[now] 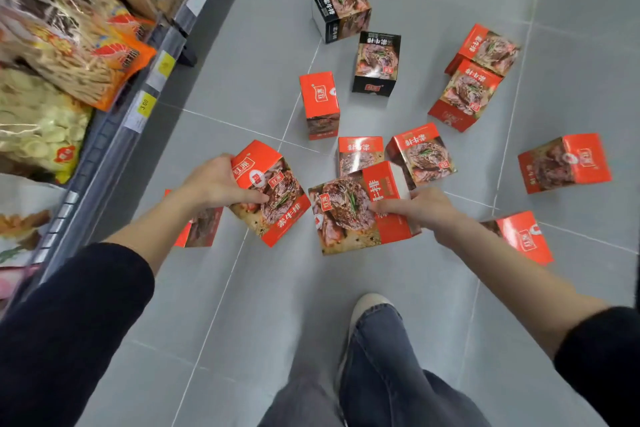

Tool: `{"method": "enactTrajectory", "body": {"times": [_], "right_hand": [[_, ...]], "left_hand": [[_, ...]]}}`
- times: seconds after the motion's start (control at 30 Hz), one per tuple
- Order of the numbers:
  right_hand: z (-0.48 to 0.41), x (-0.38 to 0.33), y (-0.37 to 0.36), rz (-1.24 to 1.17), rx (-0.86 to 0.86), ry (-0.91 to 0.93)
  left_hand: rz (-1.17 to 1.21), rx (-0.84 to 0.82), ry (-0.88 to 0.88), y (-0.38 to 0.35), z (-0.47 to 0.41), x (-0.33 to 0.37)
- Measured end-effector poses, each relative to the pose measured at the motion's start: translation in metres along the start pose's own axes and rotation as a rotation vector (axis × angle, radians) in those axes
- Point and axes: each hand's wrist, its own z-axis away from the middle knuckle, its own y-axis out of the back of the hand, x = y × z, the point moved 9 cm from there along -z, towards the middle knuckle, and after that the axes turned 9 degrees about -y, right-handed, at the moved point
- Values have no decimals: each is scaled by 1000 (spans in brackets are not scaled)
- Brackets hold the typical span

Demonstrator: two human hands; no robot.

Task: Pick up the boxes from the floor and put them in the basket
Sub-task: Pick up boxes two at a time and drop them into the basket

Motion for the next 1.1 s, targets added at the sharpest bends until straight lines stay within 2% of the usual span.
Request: {"method": "enactTrajectory", "body": {"times": [0.33,0.53,0.67,0.9,1.1], "right_hand": [[194,-164,-8,283,-110,95],[347,-265,-72,470,-216,282],[439,-307,-132,584,-326,392],[599,-319,-255,936,-566,621],[750,-243,-344,1312,-757,870]], "left_hand": [[194,57,12,188,185,24],[243,186,94,316,354,1],[236,278,190,364,469,-20],[300,470,451,356,679,-48],[385,606,770,268,876,-36]]}}
